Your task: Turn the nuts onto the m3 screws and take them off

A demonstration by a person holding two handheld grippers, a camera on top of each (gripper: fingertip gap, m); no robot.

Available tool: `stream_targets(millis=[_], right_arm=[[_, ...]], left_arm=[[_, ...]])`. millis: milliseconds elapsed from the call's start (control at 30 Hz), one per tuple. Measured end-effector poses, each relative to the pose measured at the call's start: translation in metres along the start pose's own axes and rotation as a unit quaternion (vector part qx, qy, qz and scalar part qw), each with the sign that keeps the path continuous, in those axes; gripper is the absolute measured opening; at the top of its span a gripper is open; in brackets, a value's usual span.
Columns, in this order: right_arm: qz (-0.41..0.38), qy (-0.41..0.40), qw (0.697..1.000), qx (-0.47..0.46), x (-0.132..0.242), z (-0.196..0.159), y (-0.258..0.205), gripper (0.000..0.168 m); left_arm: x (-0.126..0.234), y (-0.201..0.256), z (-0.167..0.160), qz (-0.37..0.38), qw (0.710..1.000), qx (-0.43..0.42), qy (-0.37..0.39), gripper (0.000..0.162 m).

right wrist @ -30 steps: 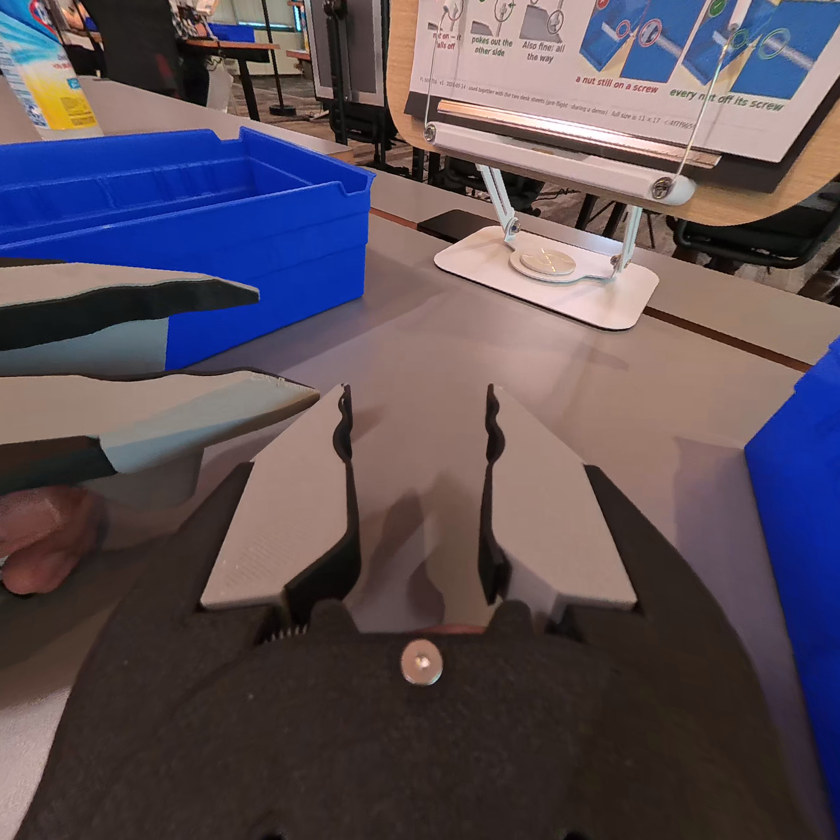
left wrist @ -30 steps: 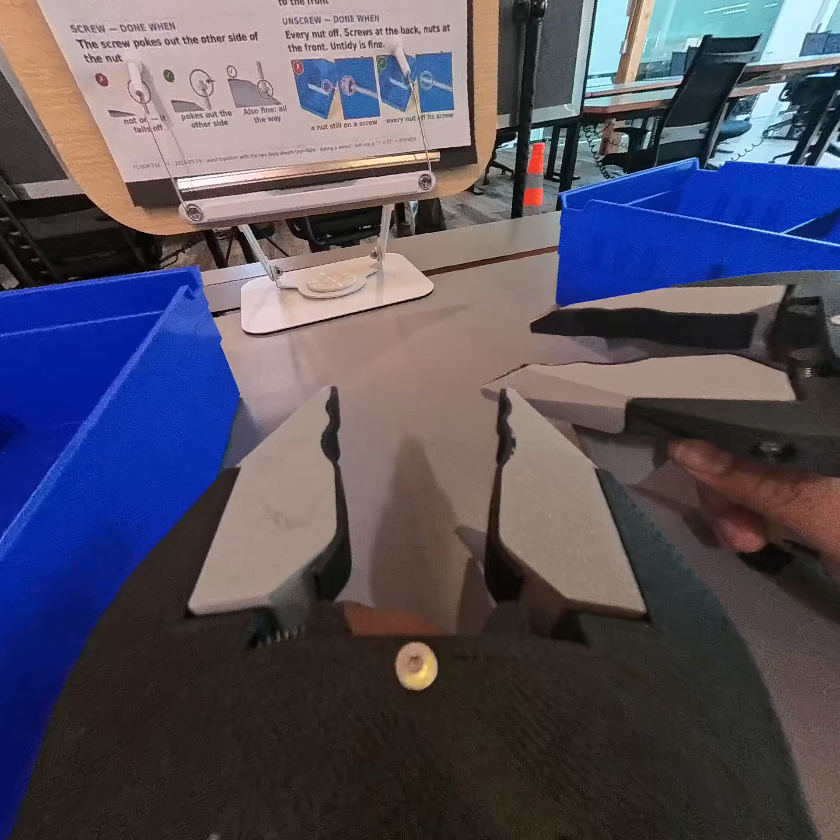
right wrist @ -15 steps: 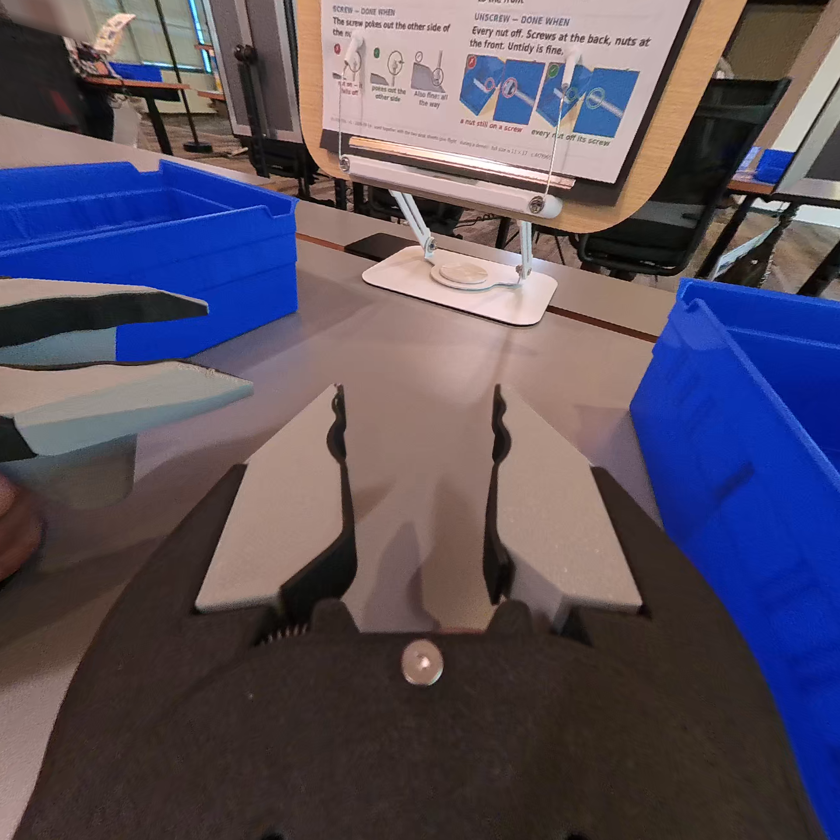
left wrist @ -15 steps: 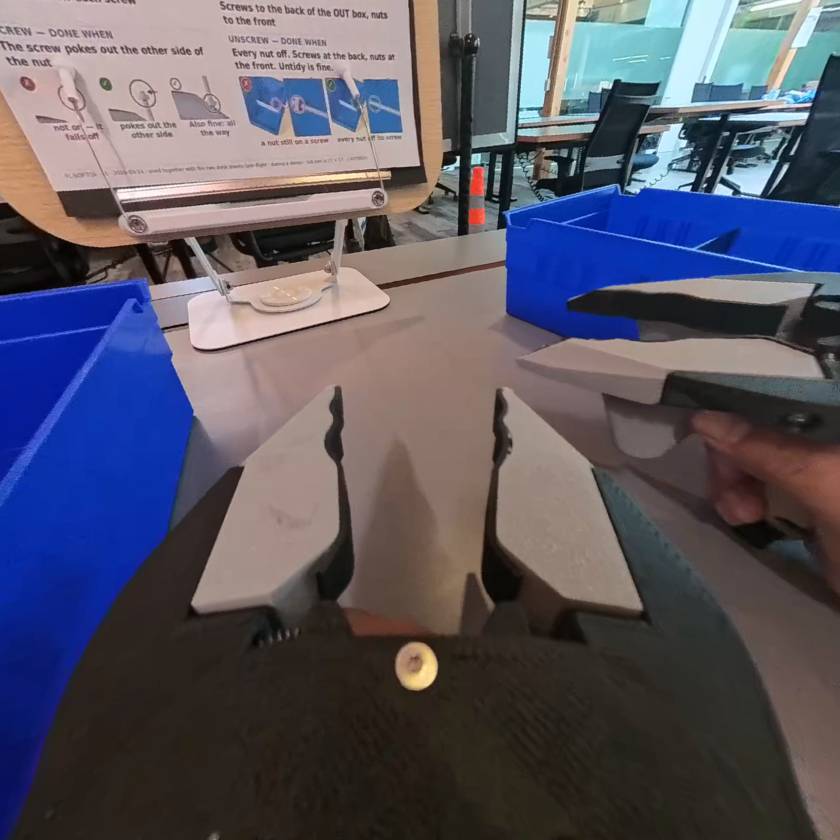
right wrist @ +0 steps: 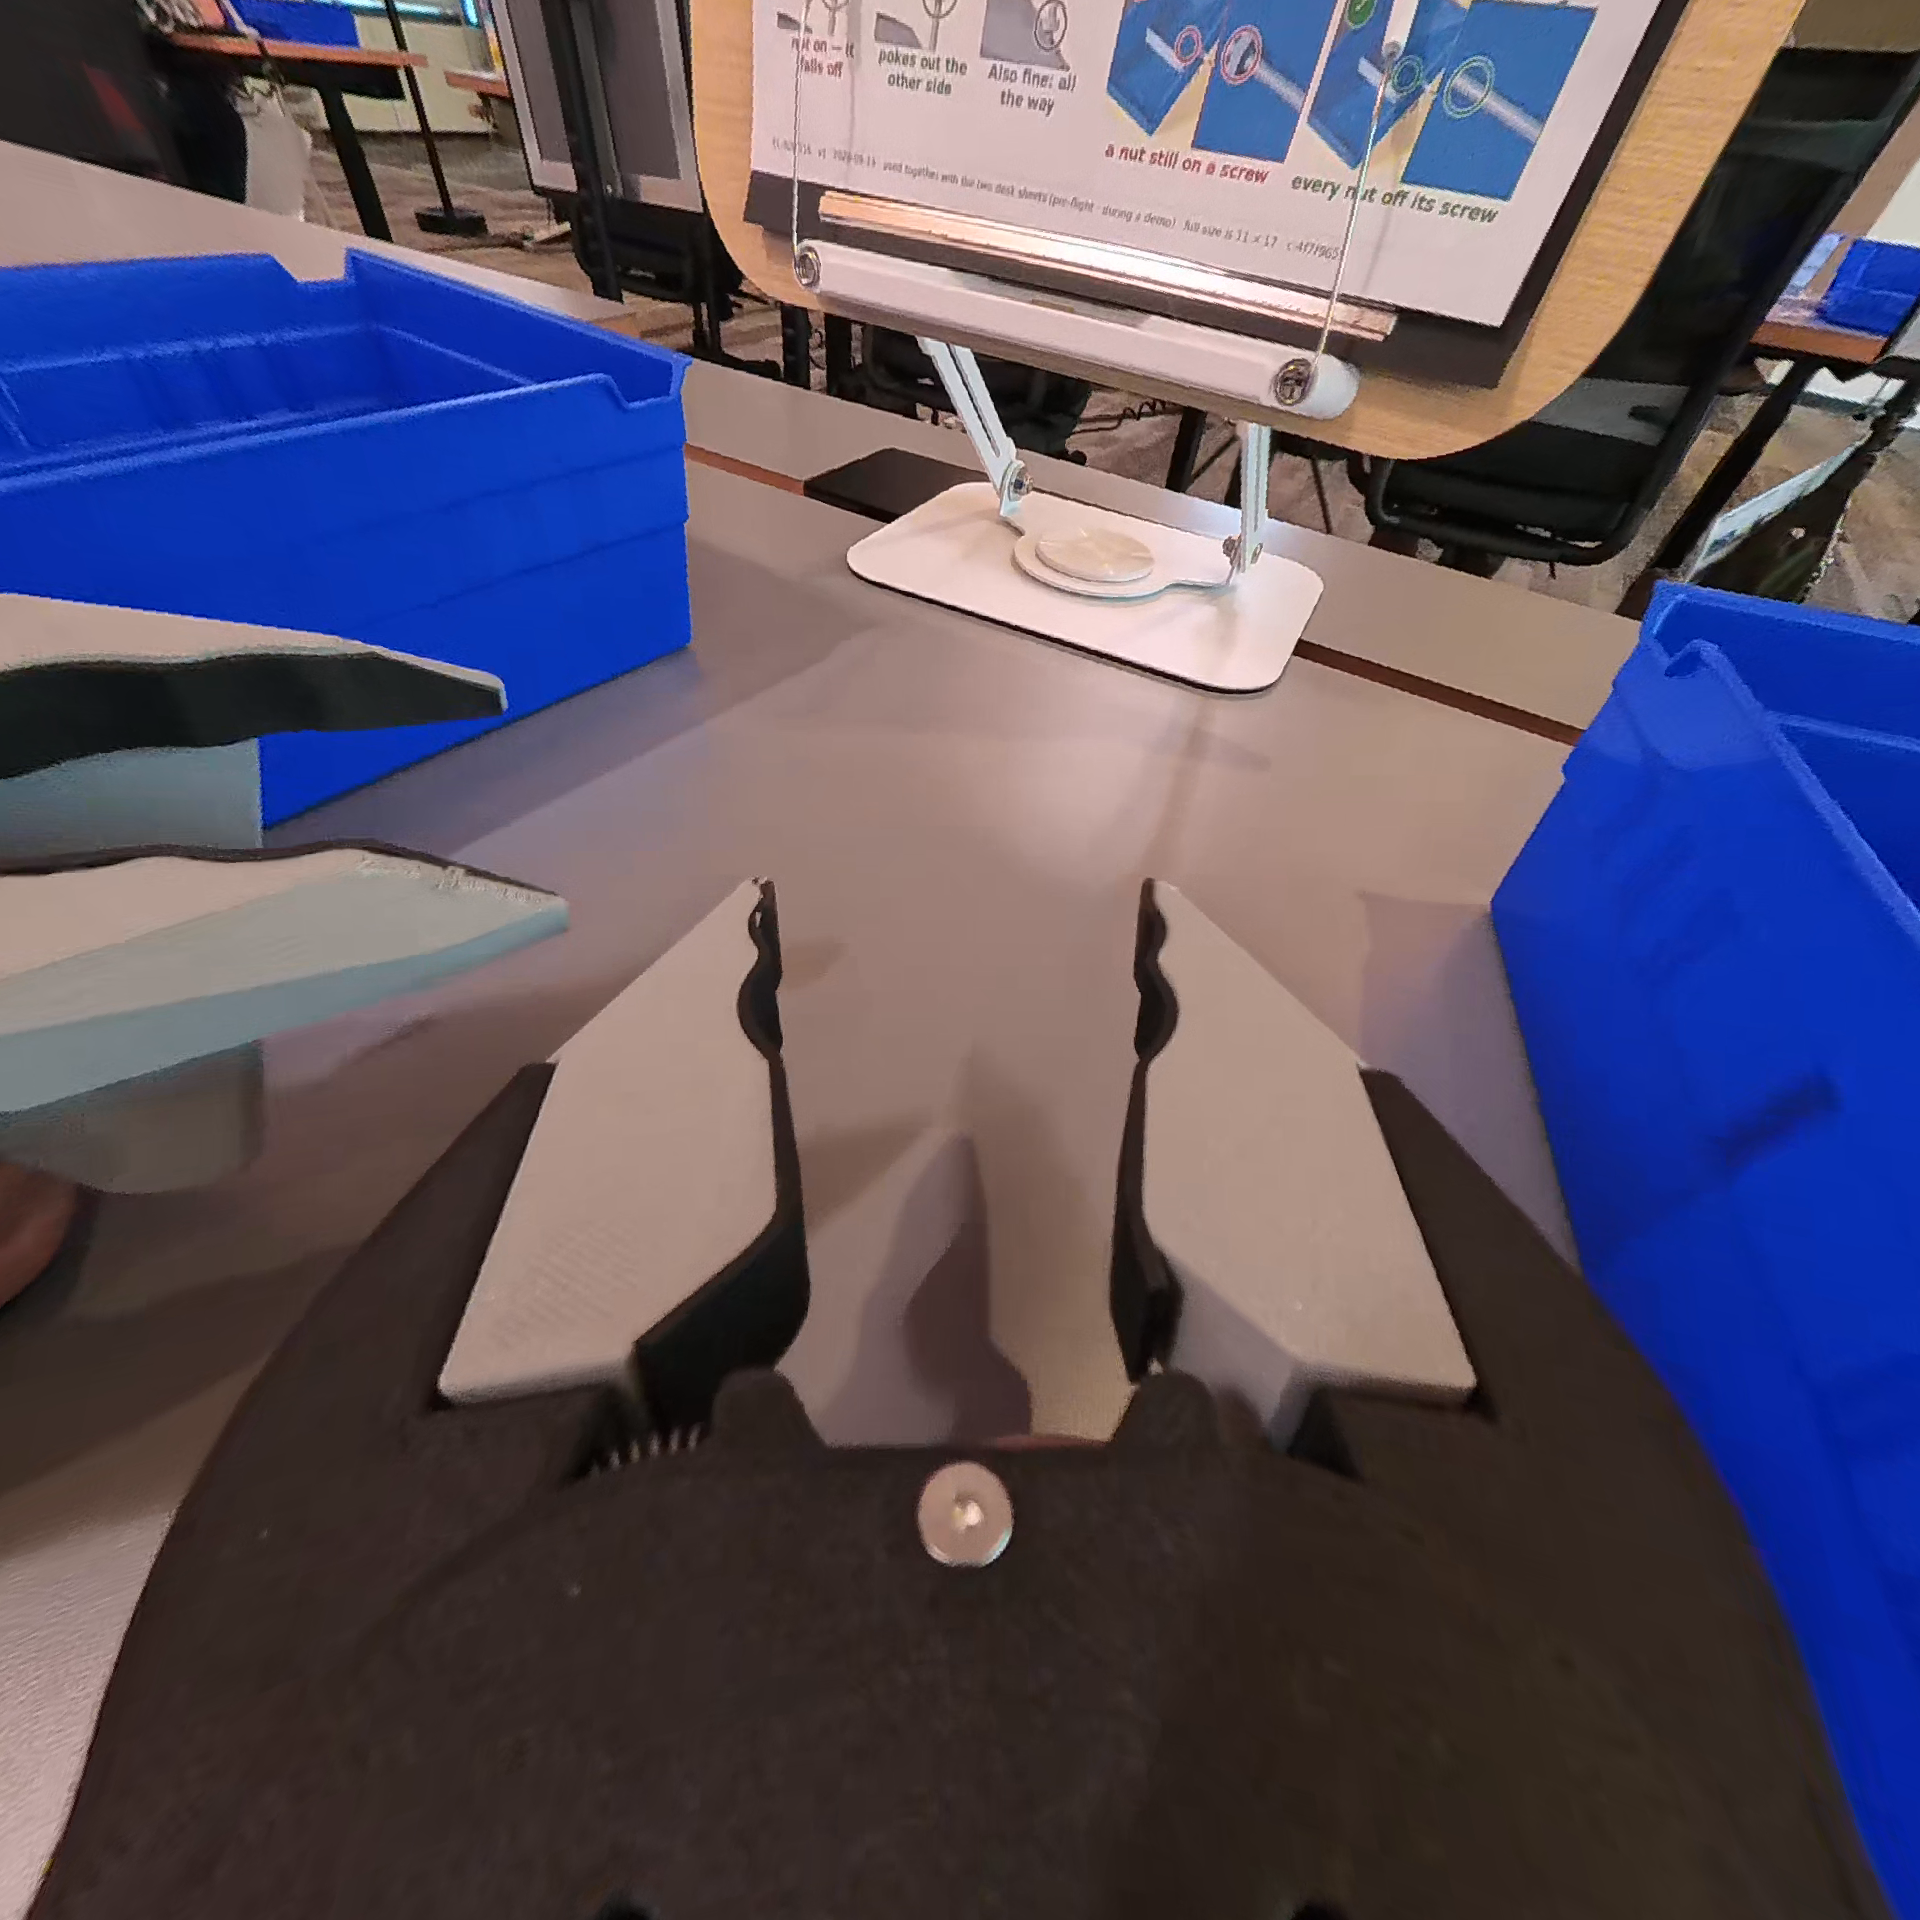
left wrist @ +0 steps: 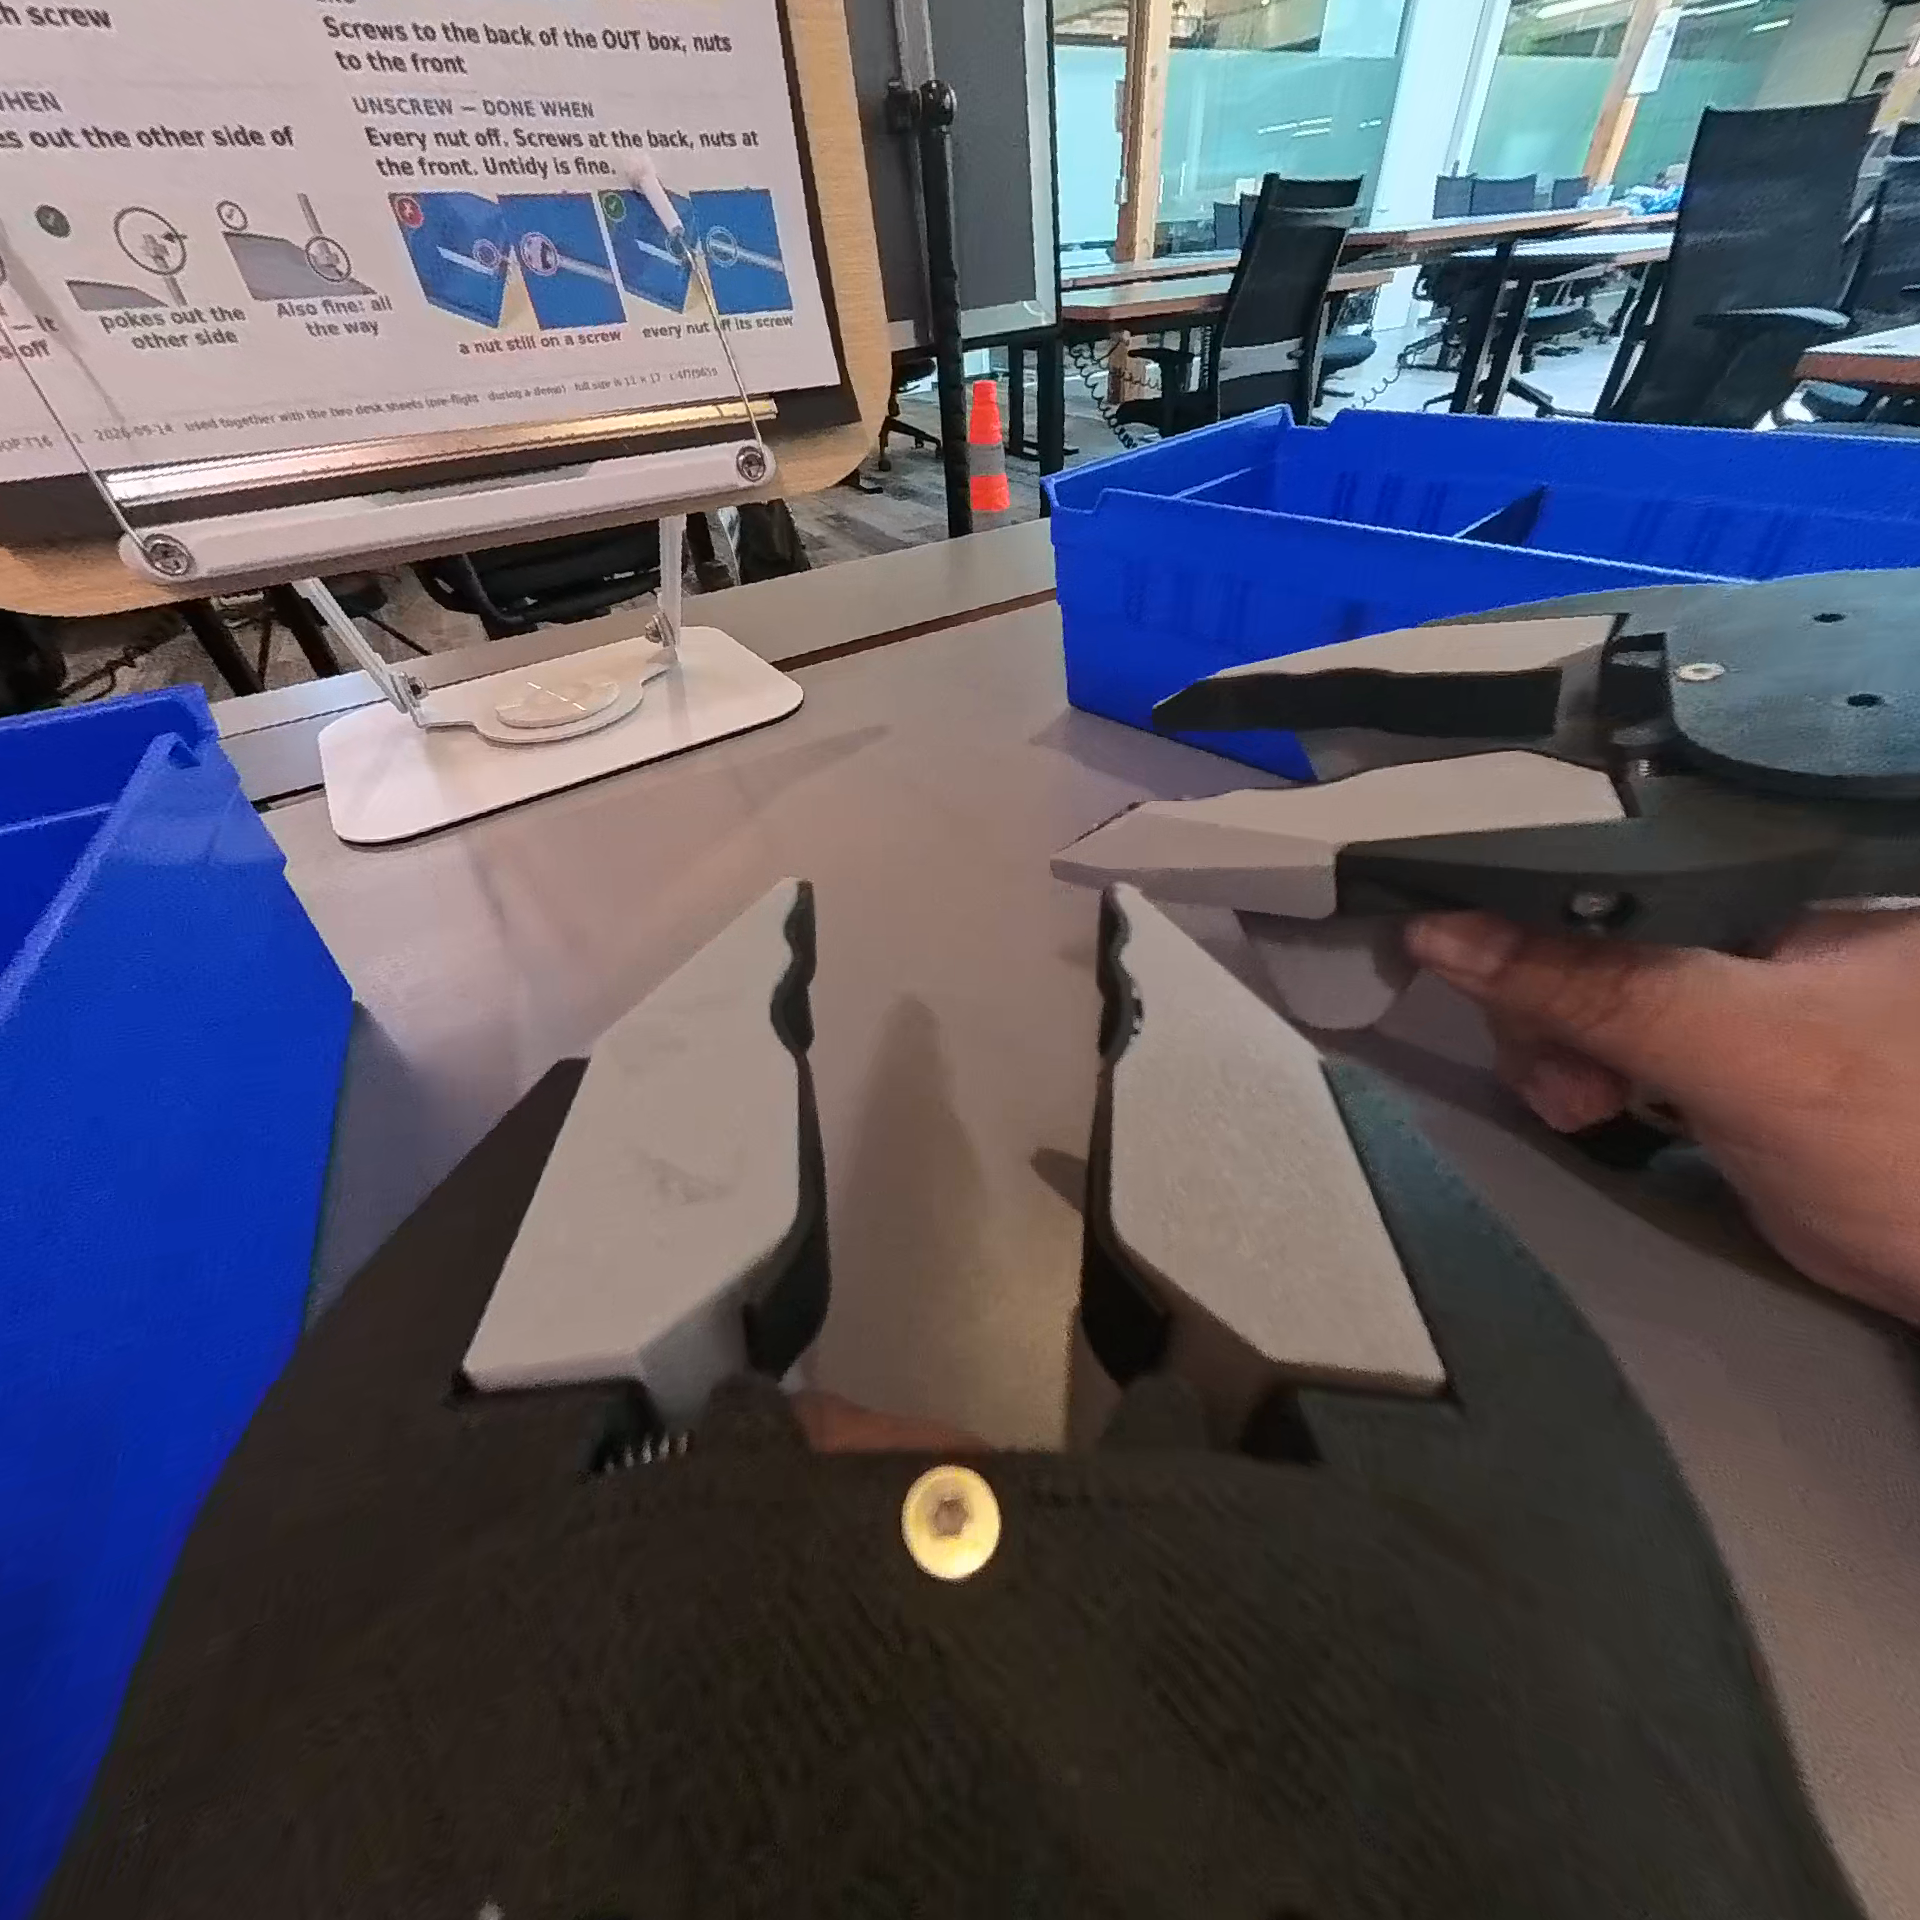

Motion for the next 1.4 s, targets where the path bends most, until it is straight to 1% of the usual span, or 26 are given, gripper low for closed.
stream_targets(millis=[67, 300, 467, 700, 867, 1000, 1100, 1167, 1233, 1400], right_arm=[[-0.002, 0.007, 1.0, -0.003, 0.002, 0.001, 0.001, 0.063], [-0.016, 0.016, 1.0, 0.006, 0.005, 0.002, 0.001, 0.062], [-0.009, 0.008, 1.0, 0.026, 0.005, 0.001, -0.007, 0.054], [0.001, 0.01, 0.998, 0.054, 0.002, 0.003, -0.018, 0.055], [0.018, 0.02, 0.999, 0.03, 0.003, 0.005, -0.016, 0.056], [0.025, 0.021, 0.999, 0.002, 0.003, 0.005, -0.01, 0.057], [0.017, 0.011, 1.0, 0.014, 0.003, 0.003, -0.01, 0.057], [0.017, 0.002, 0.999, 0.027, 0.004, 0.001, -0.013, 0.056], [0.019, -0.002, 0.999, 0.034, 0.004, 0.0, -0.016, 0.054], [0.025, -0.01, 0.999, 0.03, 0.002, -0.002, -0.016, 0.053]], left_arm=[[0.002, 0.0, 0.001, 0.003, 1.0, -0.002, 0.007, 0.052], [0.006, 0.001, 0.003, 0.009, 1.0, -0.009, 0.019, 0.051], [0.011, 0.002, 0.001, 0.012, 1.0, -0.022, 0.016, 0.051], [0.018, 0.0, -0.001, 0.015, 1.0, -0.018, 0.021, 0.049], [0.011, 0.002, -0.007, 0.002, 1.0, -0.013, -0.01, 0.044], [0.011, 0.005, -0.008, -0.003, 1.0, -0.022, -0.008, 0.044], [0.009, 0.006, -0.01, 0.0, 0.999, -0.031, -0.02, 0.044], [0.006, 0.003, -0.012, 0.014, 0.999, -0.029, -0.031, 0.044], [0.005, 0.003, -0.014, 0.012, 0.999, -0.026, -0.04, 0.044], [0.01, 0.002, -0.016, 0.02, 0.999, -0.022, -0.045, 0.043]])
Point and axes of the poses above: each gripper's, where its closed fingertips meet, x back along the fingers, z out of its top, y = z × x across the jaws, the point moved 3 cm from there along x, back along the fingers, and after that the axes turned 3 degrees about -y, right-handed, at the moved point
